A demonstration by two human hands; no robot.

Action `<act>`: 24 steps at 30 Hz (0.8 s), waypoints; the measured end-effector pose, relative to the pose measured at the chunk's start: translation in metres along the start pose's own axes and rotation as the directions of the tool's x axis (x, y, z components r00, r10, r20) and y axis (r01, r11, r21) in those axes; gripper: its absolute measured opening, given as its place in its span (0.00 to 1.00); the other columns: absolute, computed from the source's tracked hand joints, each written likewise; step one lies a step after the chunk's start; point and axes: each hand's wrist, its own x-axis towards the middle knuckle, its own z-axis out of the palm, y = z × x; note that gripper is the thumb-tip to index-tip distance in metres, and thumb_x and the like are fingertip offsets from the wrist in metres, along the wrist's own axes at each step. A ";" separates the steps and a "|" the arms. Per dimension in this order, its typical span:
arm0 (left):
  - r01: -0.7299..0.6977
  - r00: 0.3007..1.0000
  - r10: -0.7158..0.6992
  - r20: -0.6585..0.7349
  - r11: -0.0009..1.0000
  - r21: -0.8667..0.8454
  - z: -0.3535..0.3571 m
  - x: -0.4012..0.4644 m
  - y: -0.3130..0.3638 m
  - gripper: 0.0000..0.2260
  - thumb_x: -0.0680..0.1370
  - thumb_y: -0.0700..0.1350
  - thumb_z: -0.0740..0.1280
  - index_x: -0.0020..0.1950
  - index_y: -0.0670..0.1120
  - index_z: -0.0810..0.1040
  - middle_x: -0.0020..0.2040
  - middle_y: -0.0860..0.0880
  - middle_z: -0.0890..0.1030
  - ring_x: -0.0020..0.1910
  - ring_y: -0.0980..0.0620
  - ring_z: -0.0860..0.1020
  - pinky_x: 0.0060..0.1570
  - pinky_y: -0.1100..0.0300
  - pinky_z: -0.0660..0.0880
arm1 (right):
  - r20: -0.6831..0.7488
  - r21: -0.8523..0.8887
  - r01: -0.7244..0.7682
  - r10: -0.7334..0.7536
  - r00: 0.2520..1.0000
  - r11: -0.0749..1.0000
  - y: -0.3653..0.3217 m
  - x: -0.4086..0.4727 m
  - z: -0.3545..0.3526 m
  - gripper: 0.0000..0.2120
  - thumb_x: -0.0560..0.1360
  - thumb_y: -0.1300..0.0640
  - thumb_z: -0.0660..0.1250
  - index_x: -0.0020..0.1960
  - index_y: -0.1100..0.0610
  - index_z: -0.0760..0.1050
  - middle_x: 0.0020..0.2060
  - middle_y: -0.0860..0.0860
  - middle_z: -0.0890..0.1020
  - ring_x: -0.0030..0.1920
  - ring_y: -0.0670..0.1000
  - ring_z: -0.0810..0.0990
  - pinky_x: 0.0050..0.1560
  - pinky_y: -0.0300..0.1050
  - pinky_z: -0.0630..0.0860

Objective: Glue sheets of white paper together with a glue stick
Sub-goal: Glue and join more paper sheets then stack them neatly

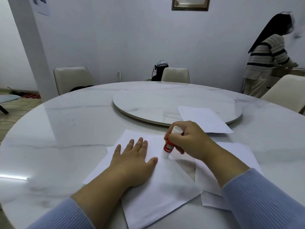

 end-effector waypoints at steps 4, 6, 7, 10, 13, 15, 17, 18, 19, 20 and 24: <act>0.005 1.000 -0.005 -0.003 1.000 0.000 0.001 0.001 0.000 0.30 0.79 0.62 0.44 0.77 0.52 0.40 0.78 0.56 0.39 0.77 0.54 0.39 0.75 0.47 0.39 | 0.216 0.008 -0.051 0.048 0.975 0.999 -0.010 -0.009 -0.015 0.14 0.59 0.56 0.63 0.36 0.66 0.78 0.31 0.65 0.78 0.23 0.54 0.69 0.24 0.38 0.66; 0.003 1.000 -0.003 -0.003 1.000 -0.004 0.000 0.001 -0.001 0.30 0.79 0.62 0.44 0.77 0.52 0.40 0.78 0.56 0.40 0.77 0.55 0.39 0.75 0.47 0.39 | 0.351 -0.031 -0.086 0.091 0.932 0.996 -0.014 -0.012 -0.019 0.12 0.60 0.58 0.61 0.34 0.66 0.79 0.31 0.62 0.80 0.24 0.55 0.69 0.23 0.37 0.65; 0.001 1.000 -0.001 -0.004 1.000 -0.009 0.000 0.001 -0.001 0.30 0.79 0.62 0.44 0.77 0.52 0.40 0.78 0.56 0.40 0.77 0.55 0.39 0.75 0.47 0.39 | 0.417 -0.052 -0.102 0.115 0.902 0.993 -0.014 -0.013 -0.019 0.13 0.60 0.58 0.61 0.35 0.67 0.78 0.30 0.60 0.81 0.26 0.56 0.70 0.22 0.37 0.64; -0.010 1.000 0.010 0.018 1.000 -0.002 0.000 0.002 -0.001 0.30 0.79 0.62 0.45 0.77 0.53 0.40 0.78 0.56 0.39 0.77 0.55 0.39 0.75 0.47 0.39 | 0.575 -0.092 -0.143 0.170 0.801 0.985 -0.012 -0.017 -0.022 0.15 0.59 0.60 0.60 0.36 0.72 0.76 0.28 0.55 0.82 0.21 0.56 0.69 0.21 0.35 0.64; -0.082 0.988 0.078 0.134 0.996 0.023 -0.017 0.003 -0.009 0.29 0.80 0.58 0.48 0.77 0.53 0.40 0.78 0.55 0.38 0.77 0.53 0.38 0.75 0.47 0.39 | 0.608 0.128 -0.210 0.090 0.789 0.969 -0.008 -0.018 -0.032 0.12 0.56 0.59 0.61 0.31 0.66 0.77 0.27 0.60 0.81 0.18 0.53 0.71 0.19 0.32 0.63; -0.158 0.971 0.140 0.196 0.984 0.083 -0.034 0.002 -0.017 0.26 0.82 0.52 0.52 0.77 0.56 0.44 0.78 0.53 0.38 0.76 0.48 0.36 0.75 0.45 0.39 | 0.492 0.359 -0.228 0.024 0.870 0.905 0.000 -0.015 -0.041 0.12 0.53 0.57 0.62 0.29 0.65 0.77 0.26 0.63 0.79 0.18 0.51 0.72 0.18 0.31 0.63; -0.129 0.985 0.114 0.133 0.985 0.115 -0.038 0.002 -0.022 0.25 0.82 0.46 0.53 0.77 0.56 0.47 0.79 0.50 0.40 0.77 0.46 0.38 0.74 0.44 0.42 | 0.335 0.492 -0.167 -0.009 0.942 0.855 0.006 -0.012 -0.046 0.11 0.54 0.59 0.63 0.29 0.65 0.77 0.27 0.64 0.78 0.19 0.53 0.73 0.18 0.31 0.64; -0.081 0.995 0.072 0.067 0.988 0.132 -0.033 0.003 -0.020 0.25 0.82 0.47 0.52 0.77 0.54 0.48 0.79 0.47 0.44 0.77 0.44 0.43 0.74 0.44 0.45 | 0.258 0.525 -0.130 -0.012 0.966 0.841 0.008 -0.010 -0.045 0.09 0.55 0.61 0.62 0.29 0.65 0.78 0.27 0.65 0.78 0.20 0.54 0.73 0.18 0.33 0.65; -0.043 0.999 0.040 0.019 0.985 0.165 -0.028 0.003 -0.016 0.25 0.81 0.50 0.52 0.77 0.52 0.49 0.78 0.43 0.48 0.76 0.41 0.48 0.74 0.43 0.50 | 0.179 0.537 -0.090 -0.008 0.984 0.839 0.009 -0.008 -0.043 0.08 0.58 0.62 0.61 0.30 0.65 0.78 0.27 0.63 0.78 0.22 0.56 0.72 0.19 0.35 0.65; -0.032 0.999 0.028 0.023 0.977 0.210 -0.024 0.002 -0.011 0.26 0.81 0.53 0.51 0.77 0.50 0.49 0.77 0.40 0.51 0.75 0.38 0.52 0.72 0.42 0.54 | 0.096 0.530 -0.049 -0.002 0.995 0.847 0.011 -0.006 -0.041 0.09 0.61 0.62 0.60 0.31 0.64 0.78 0.27 0.62 0.79 0.23 0.56 0.71 0.20 0.37 0.65; -0.186 0.964 0.189 0.185 0.982 -0.038 -0.026 -0.007 -0.002 0.26 0.81 0.54 0.54 0.77 0.56 0.50 0.79 0.54 0.45 0.78 0.51 0.44 0.75 0.51 0.44 | -0.194 0.444 0.060 0.031 0.981 0.894 0.013 -0.002 -0.032 0.10 0.65 0.59 0.60 0.35 0.63 0.79 0.34 0.71 0.78 0.20 0.53 0.69 0.27 0.42 0.67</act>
